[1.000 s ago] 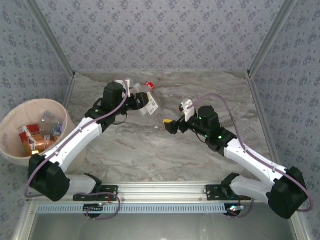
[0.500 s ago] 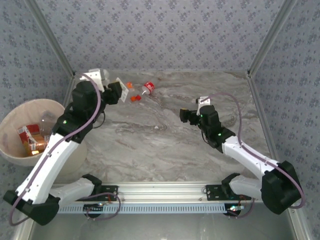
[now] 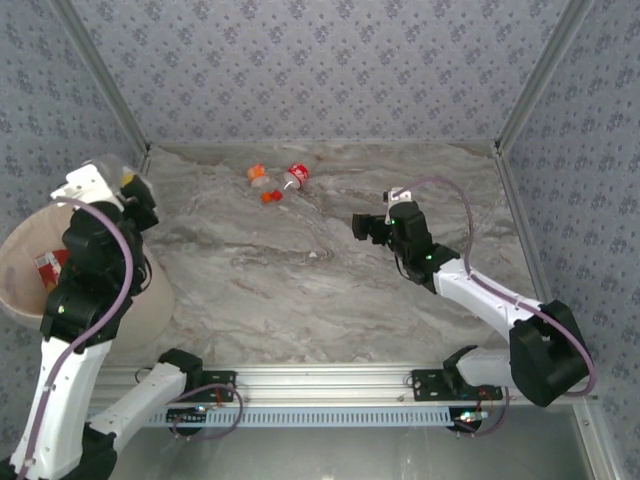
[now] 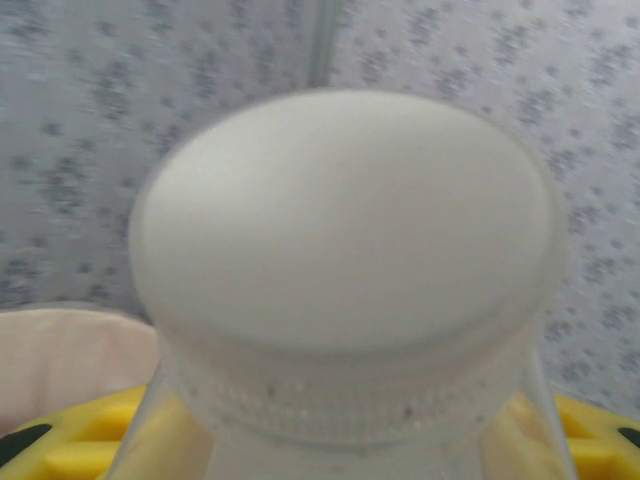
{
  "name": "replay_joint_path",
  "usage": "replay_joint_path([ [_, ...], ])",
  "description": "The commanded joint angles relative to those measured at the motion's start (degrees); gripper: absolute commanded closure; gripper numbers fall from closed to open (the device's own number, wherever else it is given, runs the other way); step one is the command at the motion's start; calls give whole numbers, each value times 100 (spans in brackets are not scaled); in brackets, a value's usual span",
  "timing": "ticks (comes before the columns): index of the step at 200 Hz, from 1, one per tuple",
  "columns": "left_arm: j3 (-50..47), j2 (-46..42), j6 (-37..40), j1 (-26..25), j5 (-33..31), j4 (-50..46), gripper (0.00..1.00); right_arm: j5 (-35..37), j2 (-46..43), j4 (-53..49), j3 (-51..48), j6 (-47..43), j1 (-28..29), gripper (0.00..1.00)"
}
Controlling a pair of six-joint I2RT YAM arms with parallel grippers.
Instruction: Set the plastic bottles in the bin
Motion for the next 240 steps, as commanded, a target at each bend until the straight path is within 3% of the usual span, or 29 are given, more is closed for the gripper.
replay_joint_path([
  [1, -58, -148, -105, 563, -97, -137, 52, -186, 99, -166, 269, 108, -42, 0],
  [90, 297, 195, -1407, 4897, 4349, -864, 54, -283, 76, -309, 292, -90, -77, 0],
  [117, 173, 251, -1728, 6003, 5176, -848, 56, -310, 62, -335, 299, -187, -103, 0],
  [164, 126, 481, -1947, 6443, 5687, -943, 55, -338, 25, -379, 283, -318, -181, 0],
  [197, -138, 482, -2049, 6669, 5668, -1230, 46, -367, 18, -396, 283, -332, -213, 0],
  [206, -185, 470, -2051, 6682, 5618, -1278, 39, -377, 13, -397, 276, -336, -221, 0],
  [227, -117, 535, -2010, 6682, 5745, -1385, 13, -382, -9, -414, 258, -341, -234, 0],
  [240, 55, 628, -1949, 6685, 5832, -1521, 6, -378, -24, -421, 242, -327, -231, 0],
])
